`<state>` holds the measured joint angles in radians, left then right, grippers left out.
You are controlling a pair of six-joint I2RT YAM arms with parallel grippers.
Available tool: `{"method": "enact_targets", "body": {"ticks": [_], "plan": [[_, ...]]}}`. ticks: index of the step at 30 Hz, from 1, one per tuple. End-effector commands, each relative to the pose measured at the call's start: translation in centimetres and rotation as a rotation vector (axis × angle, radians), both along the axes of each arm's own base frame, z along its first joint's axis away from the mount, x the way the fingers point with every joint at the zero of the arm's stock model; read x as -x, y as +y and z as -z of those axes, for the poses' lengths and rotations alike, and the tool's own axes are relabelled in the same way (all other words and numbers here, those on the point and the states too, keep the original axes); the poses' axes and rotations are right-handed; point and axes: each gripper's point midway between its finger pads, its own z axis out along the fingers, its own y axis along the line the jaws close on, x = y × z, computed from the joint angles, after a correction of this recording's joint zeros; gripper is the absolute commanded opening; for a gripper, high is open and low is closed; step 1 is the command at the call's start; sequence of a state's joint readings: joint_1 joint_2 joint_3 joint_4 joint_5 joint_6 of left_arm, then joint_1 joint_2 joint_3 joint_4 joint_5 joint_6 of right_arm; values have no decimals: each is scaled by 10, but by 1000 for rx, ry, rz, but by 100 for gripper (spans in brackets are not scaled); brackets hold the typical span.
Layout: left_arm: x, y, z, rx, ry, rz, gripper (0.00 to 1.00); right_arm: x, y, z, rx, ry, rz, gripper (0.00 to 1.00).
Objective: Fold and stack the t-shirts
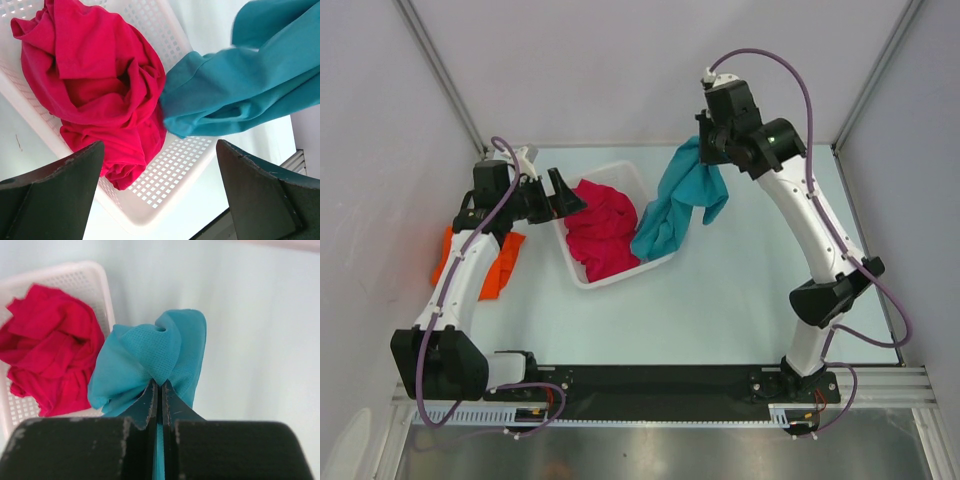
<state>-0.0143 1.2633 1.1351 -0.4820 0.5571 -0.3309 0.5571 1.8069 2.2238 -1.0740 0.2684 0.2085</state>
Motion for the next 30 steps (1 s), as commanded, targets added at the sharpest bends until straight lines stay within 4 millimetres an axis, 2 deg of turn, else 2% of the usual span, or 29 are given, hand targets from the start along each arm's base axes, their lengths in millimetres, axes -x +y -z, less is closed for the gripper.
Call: {"method": "enact_targets", "body": {"ticks": [1, 2, 4, 7, 8, 11, 12, 14, 15, 18, 19, 21, 22, 23, 26, 29, 30], "plan": [[-3, 0, -1, 12, -11, 17, 100, 7, -34, -101, -64, -255, 84, 0], [-3, -1, 0, 15, -6, 18, 100, 9, -41, -121, -77, -302, 100, 0], [-4, -3, 3, 26, -5, 26, 100, 12, -52, -133, -62, -335, 131, 0], [-6, -7, 10, 55, 17, 42, 100, 19, -60, -139, -74, -354, 155, 0], [-8, -9, 14, 68, 36, 43, 100, 17, -60, -127, -56, -325, 157, 0], [-9, -14, 19, 105, 56, 56, 100, 18, -61, -110, -52, -283, 164, 0], [-10, -14, 20, 111, 62, 58, 100, 15, -55, -87, -36, -227, 146, 0], [-10, -17, 22, 129, 68, 62, 100, 16, -50, -70, -52, -183, 135, 0], [-11, -17, 22, 131, 61, 64, 100, 13, -41, -43, -47, -128, 107, 0], [-8, -18, 24, 140, 70, 69, 100, 14, -27, -14, -86, -73, 67, 0], [-8, -18, 26, 140, 71, 69, 100, 16, -25, 13, -65, -17, 62, 0], [-5, -20, 27, 145, 73, 78, 100, 16, -20, 30, -70, 13, 49, 0], [-3, -21, 28, 148, 77, 83, 100, 18, -20, 50, -53, 54, 50, 0], [-2, -22, 27, 152, 75, 90, 100, 18, -21, 58, -48, 71, 53, 0], [5, -32, 18, 156, 45, 143, 100, 18, -24, 82, -26, 119, 54, 33], [15, -52, 4, 119, -7, 224, 100, 14, -24, 89, -37, 140, 50, 47], [24, -66, 5, 106, 1, 269, 100, 13, -23, 88, -42, 137, 48, 59]]}}
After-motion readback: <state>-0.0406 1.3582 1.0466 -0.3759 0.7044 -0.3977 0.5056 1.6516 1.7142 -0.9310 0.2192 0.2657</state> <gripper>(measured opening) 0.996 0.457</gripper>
